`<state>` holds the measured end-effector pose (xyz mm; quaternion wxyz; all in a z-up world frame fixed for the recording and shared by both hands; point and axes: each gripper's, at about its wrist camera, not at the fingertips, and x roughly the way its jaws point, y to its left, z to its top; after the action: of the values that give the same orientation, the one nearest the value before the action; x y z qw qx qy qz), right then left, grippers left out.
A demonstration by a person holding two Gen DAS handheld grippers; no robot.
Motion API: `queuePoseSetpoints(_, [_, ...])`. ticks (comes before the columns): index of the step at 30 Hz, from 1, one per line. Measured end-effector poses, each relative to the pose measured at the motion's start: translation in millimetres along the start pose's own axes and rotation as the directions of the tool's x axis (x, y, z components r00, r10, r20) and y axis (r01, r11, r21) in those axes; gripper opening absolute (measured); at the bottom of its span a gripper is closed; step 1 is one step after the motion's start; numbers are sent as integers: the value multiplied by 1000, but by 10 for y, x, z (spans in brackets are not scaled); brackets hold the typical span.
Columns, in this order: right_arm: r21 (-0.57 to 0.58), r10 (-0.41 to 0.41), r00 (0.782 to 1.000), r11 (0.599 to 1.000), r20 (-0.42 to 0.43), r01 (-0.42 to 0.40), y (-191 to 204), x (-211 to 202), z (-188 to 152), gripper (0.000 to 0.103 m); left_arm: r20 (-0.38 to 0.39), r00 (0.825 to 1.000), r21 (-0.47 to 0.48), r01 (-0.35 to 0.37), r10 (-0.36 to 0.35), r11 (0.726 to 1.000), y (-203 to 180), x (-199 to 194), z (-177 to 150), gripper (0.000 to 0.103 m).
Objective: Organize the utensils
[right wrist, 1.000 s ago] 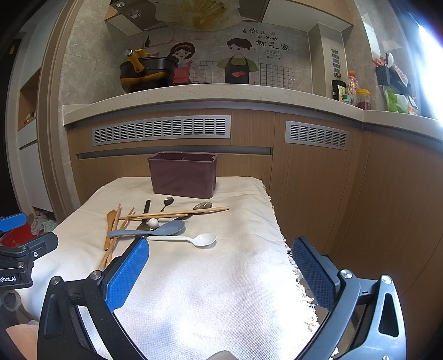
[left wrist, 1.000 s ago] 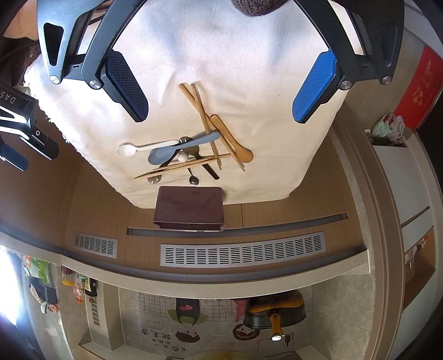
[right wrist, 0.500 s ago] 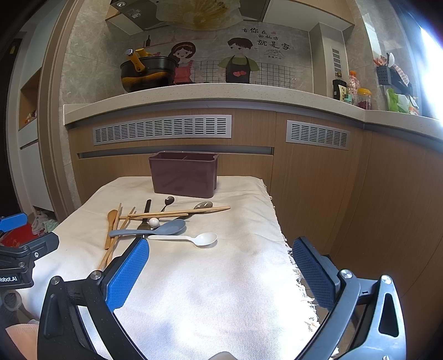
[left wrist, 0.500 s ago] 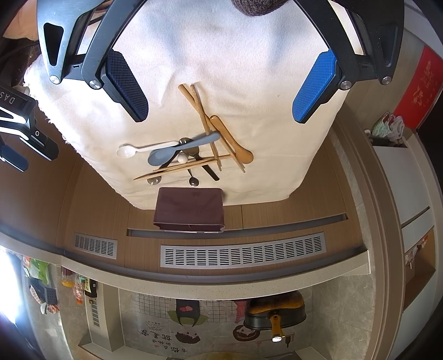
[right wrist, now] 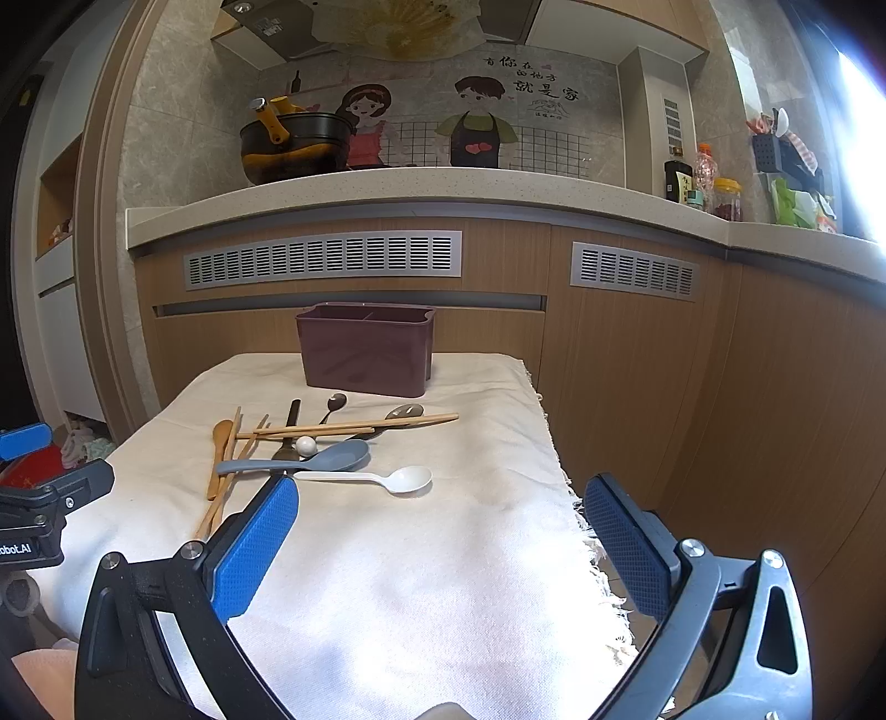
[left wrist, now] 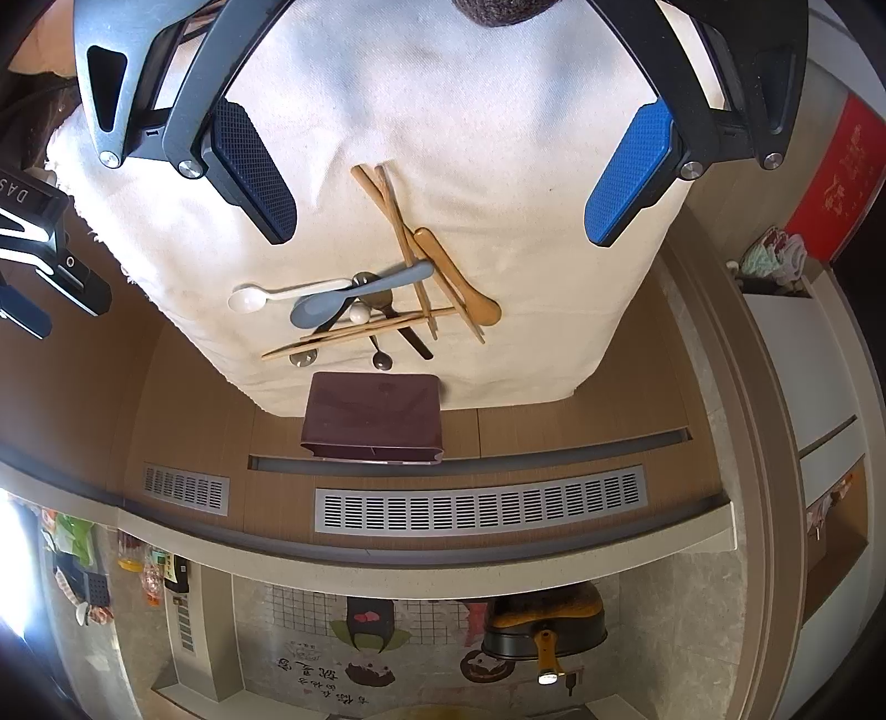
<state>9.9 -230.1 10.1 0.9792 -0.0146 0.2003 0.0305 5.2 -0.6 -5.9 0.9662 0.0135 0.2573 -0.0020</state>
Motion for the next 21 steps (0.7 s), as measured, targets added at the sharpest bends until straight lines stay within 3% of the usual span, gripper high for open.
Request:
queuePoseSetpoints(10, [-2, -19, 1000, 1000, -17, 19, -60, 122, 83, 103, -15, 1000, 14, 2, -2, 1000, -1, 111, 152, 103])
queuePoseSetpoints(21, [-57, 12, 1000, 998, -13, -13, -9, 573, 565, 103, -7, 1000, 40, -14, 15, 999, 37, 537, 659, 103])
